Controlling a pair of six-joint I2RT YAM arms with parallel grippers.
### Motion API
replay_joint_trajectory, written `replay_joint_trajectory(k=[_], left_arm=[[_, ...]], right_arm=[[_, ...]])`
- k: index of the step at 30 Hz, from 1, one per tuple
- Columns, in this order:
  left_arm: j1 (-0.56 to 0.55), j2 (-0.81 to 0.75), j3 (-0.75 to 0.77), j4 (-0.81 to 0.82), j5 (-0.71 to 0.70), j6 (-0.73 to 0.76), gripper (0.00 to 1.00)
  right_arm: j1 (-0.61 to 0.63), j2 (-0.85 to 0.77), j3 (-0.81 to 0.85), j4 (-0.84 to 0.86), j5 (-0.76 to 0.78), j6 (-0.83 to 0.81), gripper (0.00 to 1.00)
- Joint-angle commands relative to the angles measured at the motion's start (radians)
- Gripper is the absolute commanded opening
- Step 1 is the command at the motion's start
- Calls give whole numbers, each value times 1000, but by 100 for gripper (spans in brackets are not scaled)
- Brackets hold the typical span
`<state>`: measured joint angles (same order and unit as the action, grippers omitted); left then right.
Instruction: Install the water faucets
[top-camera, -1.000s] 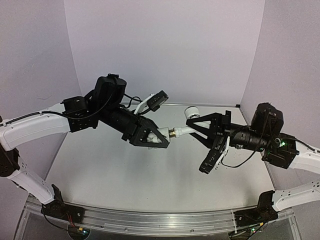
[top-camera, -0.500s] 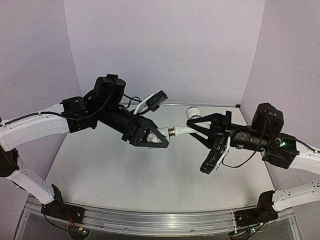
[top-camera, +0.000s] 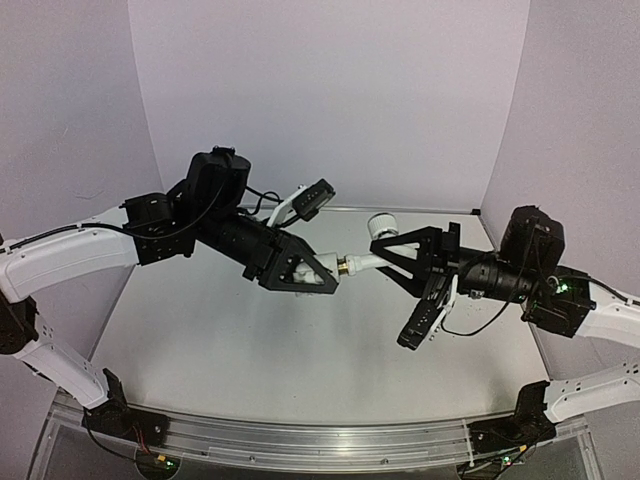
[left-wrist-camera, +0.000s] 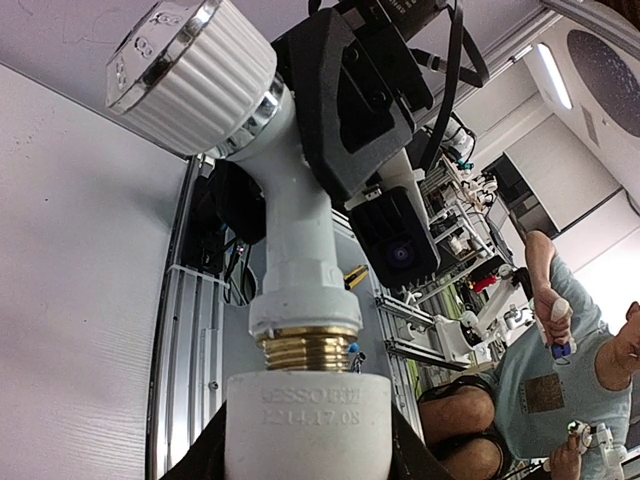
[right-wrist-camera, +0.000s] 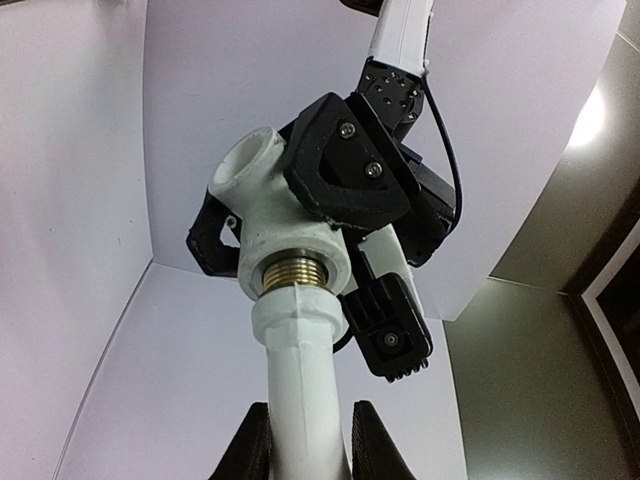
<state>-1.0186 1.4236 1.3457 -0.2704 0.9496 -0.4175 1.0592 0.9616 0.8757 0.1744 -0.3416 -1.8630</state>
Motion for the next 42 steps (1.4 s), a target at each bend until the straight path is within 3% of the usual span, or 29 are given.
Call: replay_joint_trajectory(k=[1,11,17,32,42], left_arm=[[3,0,16,90,56,-20,0],[7,-2,-6,165,60,-92,0],[8,-21,30,27,-55,22,0],[6,-5,78,-82,-79,195,0],[2,37,146,-189,-126,242,0]], right_arm=[[5,17,-3,92,50,-38,0],[9,20,-54,189,54,-94,0],[10,-2,-24,88,41,-24,0],[16,5,99,-105,-26,257,0],[26,35,162,-185,-74,319,0]])
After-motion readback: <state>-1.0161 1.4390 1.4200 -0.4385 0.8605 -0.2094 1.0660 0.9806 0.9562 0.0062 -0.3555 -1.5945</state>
